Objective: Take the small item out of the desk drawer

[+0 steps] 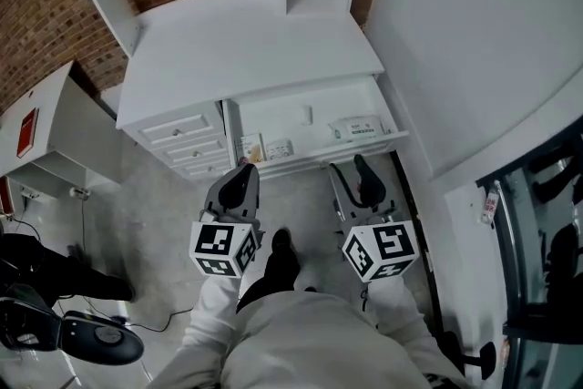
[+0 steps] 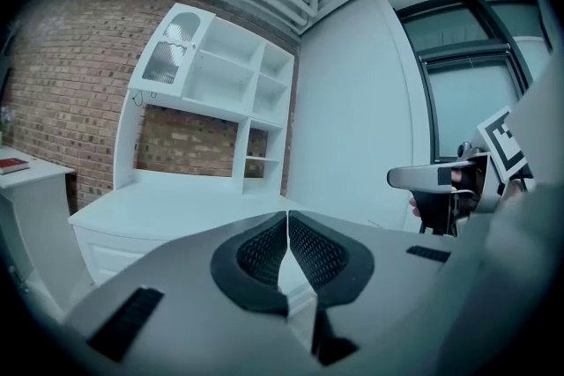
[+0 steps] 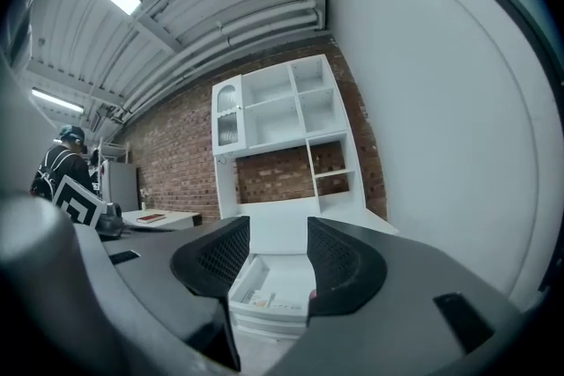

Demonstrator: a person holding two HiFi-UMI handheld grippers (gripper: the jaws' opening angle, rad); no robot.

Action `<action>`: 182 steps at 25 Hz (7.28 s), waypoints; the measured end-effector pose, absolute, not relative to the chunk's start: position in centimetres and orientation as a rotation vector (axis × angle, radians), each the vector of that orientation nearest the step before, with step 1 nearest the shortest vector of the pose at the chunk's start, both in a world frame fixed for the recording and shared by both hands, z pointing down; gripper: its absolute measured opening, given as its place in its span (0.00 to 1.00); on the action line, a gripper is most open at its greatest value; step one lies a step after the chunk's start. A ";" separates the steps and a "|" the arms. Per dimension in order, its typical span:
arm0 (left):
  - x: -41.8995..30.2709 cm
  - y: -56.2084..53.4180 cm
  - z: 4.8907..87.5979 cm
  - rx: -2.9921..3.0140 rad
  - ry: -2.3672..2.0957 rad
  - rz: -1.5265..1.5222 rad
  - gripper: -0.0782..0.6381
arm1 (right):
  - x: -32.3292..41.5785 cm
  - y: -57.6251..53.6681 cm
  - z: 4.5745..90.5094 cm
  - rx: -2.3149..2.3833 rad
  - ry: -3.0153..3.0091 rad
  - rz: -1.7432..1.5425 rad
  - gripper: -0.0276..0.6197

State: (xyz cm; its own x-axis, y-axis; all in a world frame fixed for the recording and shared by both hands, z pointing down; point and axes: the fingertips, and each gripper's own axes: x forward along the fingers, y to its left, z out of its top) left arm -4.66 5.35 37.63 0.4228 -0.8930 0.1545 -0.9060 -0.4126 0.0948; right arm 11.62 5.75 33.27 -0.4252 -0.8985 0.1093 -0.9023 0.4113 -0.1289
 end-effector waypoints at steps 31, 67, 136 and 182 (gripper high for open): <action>-10.0 -10.4 40.1 2.506 -1.492 0.116 0.14 | 7.3 -10.2 34.8 1.798 -2.459 0.305 0.38; -9.9 -22.8 43.4 2.369 -1.584 0.208 0.14 | 7.7 -25.3 47.5 1.534 -2.321 0.654 0.38; -12.1 -24.8 48.3 2.140 -1.664 0.352 0.14 | 8.0 -25.8 71.4 1.134 -1.719 0.882 0.37; -10.6 -21.5 44.1 2.351 -1.586 0.272 0.14 | 5.6 -24.8 47.0 1.501 -2.311 0.615 0.36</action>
